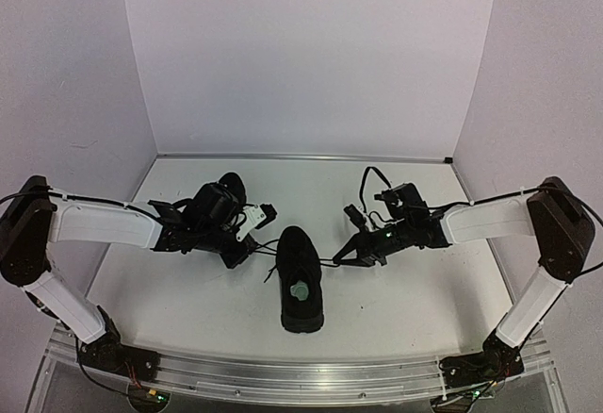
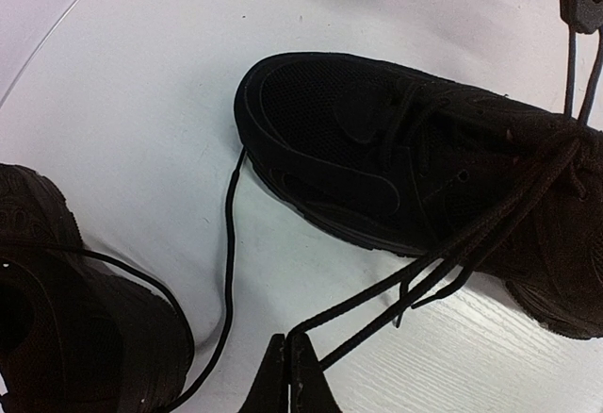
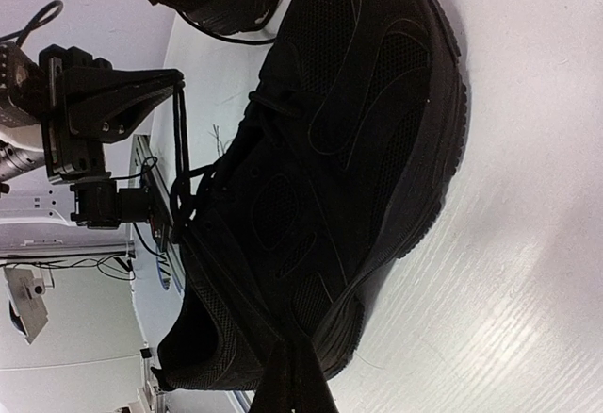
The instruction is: Tie the shoes
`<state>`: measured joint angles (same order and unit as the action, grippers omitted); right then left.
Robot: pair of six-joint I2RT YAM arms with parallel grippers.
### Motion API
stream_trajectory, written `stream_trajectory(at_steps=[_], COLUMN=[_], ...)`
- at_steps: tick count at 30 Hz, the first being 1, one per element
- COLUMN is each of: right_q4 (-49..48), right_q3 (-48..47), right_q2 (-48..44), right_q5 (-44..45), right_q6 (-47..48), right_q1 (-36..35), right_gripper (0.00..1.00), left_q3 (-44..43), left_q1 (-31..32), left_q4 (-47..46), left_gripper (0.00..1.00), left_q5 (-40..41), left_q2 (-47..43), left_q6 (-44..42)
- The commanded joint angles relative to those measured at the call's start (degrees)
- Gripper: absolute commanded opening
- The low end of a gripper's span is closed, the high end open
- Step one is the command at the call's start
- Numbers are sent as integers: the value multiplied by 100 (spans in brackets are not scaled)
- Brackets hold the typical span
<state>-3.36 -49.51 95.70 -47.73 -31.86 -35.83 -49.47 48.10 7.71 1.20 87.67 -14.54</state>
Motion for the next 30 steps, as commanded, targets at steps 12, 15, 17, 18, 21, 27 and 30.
stream_trajectory(at_steps=[12,15,17,18,21,27,30], right_q4=[238,256,290,317,462,802,949], right_q3=[123,6,-119,-191,-389,-536,-543], right_q2=[-225,-99,-14,27,111,23,-57], right_q5=[162,-24,-88,-101,-114,-15,51], right_q6=[217,267,300,327,400,592,668], right_q1=[113,87,37,11,-55,-55,-57], right_gripper=[0,0,0,0,4,23,24], left_q3=[-159,-32,24,13,7,5,38], left_q1=[-182,-12,122,157,259,337,370], left_q4=[265,26,-123,-149,-264,-416,-465], left_gripper=[0,0,0,0,0,0,0], left_q5=[-60,-640,-838,-927,-1096,-1479,-1555], left_q2=[53,-128,-255,-292,-403,-629,-756], left_q6=[56,-160,-232,-247,-291,-346,-346])
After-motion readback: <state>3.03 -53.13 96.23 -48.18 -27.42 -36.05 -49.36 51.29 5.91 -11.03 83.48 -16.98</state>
